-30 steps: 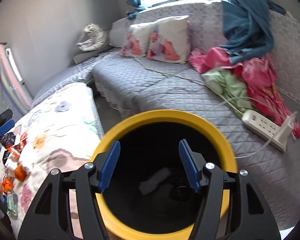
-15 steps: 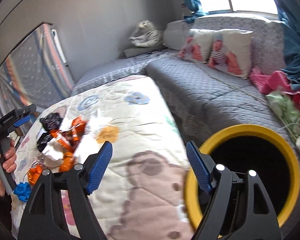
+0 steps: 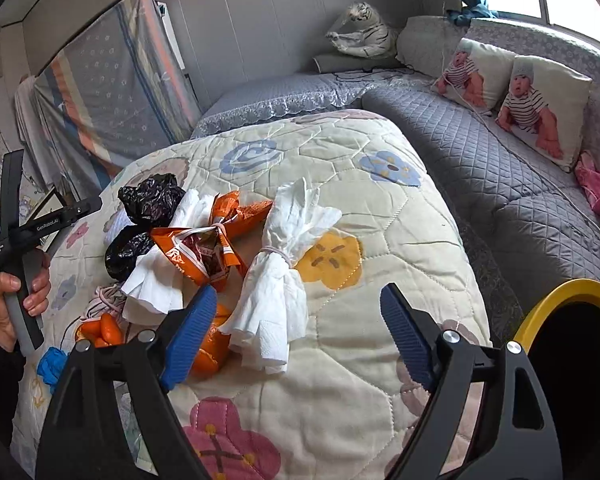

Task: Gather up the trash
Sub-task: 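Move both open grippers back over the bed toward the trash, then close the right gripper on the white tissue bundle while the left gripper grasps another mesh net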

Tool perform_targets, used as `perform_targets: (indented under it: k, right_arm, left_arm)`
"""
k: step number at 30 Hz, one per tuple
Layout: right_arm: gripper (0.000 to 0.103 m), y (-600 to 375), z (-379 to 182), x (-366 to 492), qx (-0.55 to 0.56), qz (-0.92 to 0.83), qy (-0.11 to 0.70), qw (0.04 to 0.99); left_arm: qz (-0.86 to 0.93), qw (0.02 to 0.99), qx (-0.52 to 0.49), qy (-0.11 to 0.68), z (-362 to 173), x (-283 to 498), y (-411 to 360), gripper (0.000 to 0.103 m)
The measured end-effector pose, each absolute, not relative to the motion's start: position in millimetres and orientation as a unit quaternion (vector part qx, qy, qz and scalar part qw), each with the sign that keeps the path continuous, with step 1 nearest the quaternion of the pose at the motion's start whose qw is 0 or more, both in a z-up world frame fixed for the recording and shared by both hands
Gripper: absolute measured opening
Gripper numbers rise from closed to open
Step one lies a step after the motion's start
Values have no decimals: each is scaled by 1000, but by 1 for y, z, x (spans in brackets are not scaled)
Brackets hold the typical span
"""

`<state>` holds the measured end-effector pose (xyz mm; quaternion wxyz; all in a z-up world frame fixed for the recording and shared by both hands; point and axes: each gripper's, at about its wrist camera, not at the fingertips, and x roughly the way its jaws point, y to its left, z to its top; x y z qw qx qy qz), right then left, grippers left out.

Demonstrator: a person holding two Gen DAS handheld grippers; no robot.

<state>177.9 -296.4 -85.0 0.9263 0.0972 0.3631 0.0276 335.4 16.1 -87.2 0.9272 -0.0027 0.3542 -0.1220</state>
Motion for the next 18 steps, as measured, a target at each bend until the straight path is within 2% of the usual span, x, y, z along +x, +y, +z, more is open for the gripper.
perform_targets:
  k: [18]
  right_arm:
    - [79, -288, -119, 233, 104, 47, 447, 887]
  left_arm:
    - [-122, 903, -20, 412, -129, 389, 15, 90]
